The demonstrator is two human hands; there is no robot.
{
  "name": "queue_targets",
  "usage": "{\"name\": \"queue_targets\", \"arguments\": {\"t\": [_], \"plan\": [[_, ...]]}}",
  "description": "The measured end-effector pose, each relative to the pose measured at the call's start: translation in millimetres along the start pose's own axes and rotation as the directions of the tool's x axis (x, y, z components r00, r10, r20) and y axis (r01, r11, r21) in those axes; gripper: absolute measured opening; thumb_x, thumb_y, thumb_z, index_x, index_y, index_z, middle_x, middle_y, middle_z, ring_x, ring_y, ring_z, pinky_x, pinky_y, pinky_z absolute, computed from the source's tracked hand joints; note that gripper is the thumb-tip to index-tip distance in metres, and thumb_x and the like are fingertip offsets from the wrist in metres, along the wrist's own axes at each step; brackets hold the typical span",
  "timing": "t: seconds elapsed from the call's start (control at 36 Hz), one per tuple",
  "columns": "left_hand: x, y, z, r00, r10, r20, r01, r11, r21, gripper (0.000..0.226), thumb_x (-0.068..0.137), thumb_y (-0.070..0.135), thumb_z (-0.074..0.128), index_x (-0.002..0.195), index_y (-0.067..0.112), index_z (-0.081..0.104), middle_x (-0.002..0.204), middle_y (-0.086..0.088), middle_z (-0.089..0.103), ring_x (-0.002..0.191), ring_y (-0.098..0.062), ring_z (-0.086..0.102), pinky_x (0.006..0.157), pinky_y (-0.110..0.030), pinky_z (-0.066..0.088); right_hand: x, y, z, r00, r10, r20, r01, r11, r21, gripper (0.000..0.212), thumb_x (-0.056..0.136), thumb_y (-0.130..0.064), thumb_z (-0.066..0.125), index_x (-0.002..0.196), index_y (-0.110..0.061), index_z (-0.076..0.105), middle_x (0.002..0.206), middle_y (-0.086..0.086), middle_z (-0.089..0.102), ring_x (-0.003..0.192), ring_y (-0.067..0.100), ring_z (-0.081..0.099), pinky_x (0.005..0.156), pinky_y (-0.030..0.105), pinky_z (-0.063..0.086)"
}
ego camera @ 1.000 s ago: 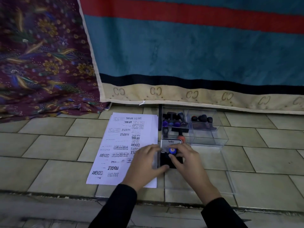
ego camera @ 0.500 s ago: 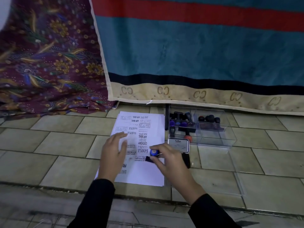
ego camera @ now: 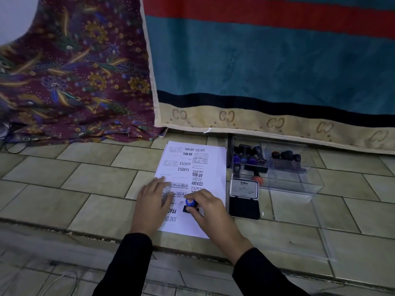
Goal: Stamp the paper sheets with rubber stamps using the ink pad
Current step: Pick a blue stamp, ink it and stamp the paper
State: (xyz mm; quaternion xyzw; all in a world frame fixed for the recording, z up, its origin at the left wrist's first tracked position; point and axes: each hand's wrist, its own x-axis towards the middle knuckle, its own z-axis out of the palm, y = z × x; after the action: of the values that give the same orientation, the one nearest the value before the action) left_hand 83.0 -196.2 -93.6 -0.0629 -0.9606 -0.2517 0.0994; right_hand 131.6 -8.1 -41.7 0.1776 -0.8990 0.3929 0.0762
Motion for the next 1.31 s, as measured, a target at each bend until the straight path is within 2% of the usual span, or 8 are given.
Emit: {"name": "queue_targets", "arguments": {"t": [0.28,0.36,0.5,0.58,0.69,0.89,1.06,1.31], "plan": [[-1.1,1.3,-2.2,1.0,-0.002,-0.007,0.003,1.0,0.02,0.049,0.088,0.051,0.034,0.12,0.021,0.057,0.136,0.002,0.052,0.128,-0.019,0.042,0.106,-0.039,0.033,-1.8,3.0,-1.7,0.998,0.001,-0.06,0.002,0.999,0.047,0.019,0.088,-0.014,0.062,0.107,-0.011,0.062,0.103,0.001,0.059,0.086,0.011,0.061,0.081,0.015,0.047],[0.2,0.8,-3.6,1.0,0.007,-0.014,-0.007,1.0,-0.009,0.033,0.092,0.039,0.051,0.12,0.022,0.057,0.135,0.004,0.05,0.125,-0.018,0.043,0.105,-0.037,0.032,-3.0,10.0,-16.9,0.981,0.039,-0.188,-0.02,0.994,0.103,0.02,0.086,-0.013,0.066,0.105,-0.015,0.062,0.097,-0.003,0.06,0.084,0.004,0.062,0.081,0.023,0.052],[11.0,3.5,-8.5,0.999,-0.019,0.041,0.021,0.999,-0.039,0.029,0.088,0.025,0.06,0.117,0.019,0.058,0.129,0.002,0.051,0.118,-0.018,0.045,0.101,-0.032,0.035,-12.9,26.3,-60.3,0.922,0.175,-0.345,-0.129,0.98,0.152,0.033,0.085,-0.012,0.066,0.114,-0.023,0.058,0.099,-0.016,0.059,0.082,-0.005,0.063,0.075,0.011,0.051],[17.0,10.4,-10.1,0.998,-0.052,0.037,0.051,0.998,0.047,0.031,0.086,0.026,0.061,0.116,0.018,0.059,0.129,-0.002,0.052,0.118,-0.023,0.047,0.103,-0.037,0.034,-22.7,38.0,-79.7,0.909,0.14,-0.392,-0.11,0.989,0.098,0.025,0.082,-0.001,0.066,0.101,-0.016,0.062,0.095,-0.003,0.063,0.083,-0.006,0.061,0.073,0.012,0.052],[13.3,42.2,-1.6,0.998,0.064,-0.028,-0.064,0.998,-0.007,0.04,0.086,0.036,0.062,0.121,0.016,0.057,0.135,-0.005,0.049,0.128,-0.023,0.041,0.108,-0.039,0.033,-37.7,50.3,-86.8,0.911,0.139,-0.388,-0.134,0.99,0.04,0.021,0.08,-0.001,0.068,0.096,-0.014,0.064,0.105,0.0,0.062,0.086,-0.001,0.062,0.076,0.008,0.05],[-4.9,119.5,31.3,0.924,0.348,0.157,-0.303,0.92,-0.249,0.077,0.078,0.062,0.06,0.141,0.027,0.034,0.149,0.01,0.03,0.139,-0.007,0.021,0.114,-0.026,0.017,-42.5,60.4,-82.0,0.929,0.063,-0.364,-0.09,0.994,-0.057,0.019,0.083,-0.007,0.067,0.101,-0.015,0.065,0.093,-0.002,0.062,0.082,0.008,0.063,0.073,0.03,0.056],[1.1,132.4,52.6,0.929,0.33,0.168,-0.283,0.925,-0.254,0.087,0.063,0.067,0.064,0.134,0.021,0.043,0.136,0.006,0.045,0.123,-0.012,0.043,0.105,-0.033,0.035,-37.3,60.3,-77.8,0.937,0.046,-0.345,-0.088,0.99,-0.109,0.022,0.079,-0.002,0.07,0.098,-0.012,0.065,0.093,0.0,0.062,0.08,0.009,0.061,0.075,0.025,0.053],[-1.0,130.8,58.0,0.938,0.326,0.119,-0.285,0.919,-0.273,0.072,0.062,0.067,0.058,0.113,0.017,0.063,0.122,0.003,0.053,0.111,-0.016,0.05,0.099,-0.029,0.039,-41.4,55.6,-71.8,0.941,0.021,-0.337,-0.086,0.98,-0.179,0.022,0.078,0.001,0.07,0.097,-0.009,0.065,0.091,0.003,0.062,0.083,0.009,0.056,0.077,0.014,0.043]]}}
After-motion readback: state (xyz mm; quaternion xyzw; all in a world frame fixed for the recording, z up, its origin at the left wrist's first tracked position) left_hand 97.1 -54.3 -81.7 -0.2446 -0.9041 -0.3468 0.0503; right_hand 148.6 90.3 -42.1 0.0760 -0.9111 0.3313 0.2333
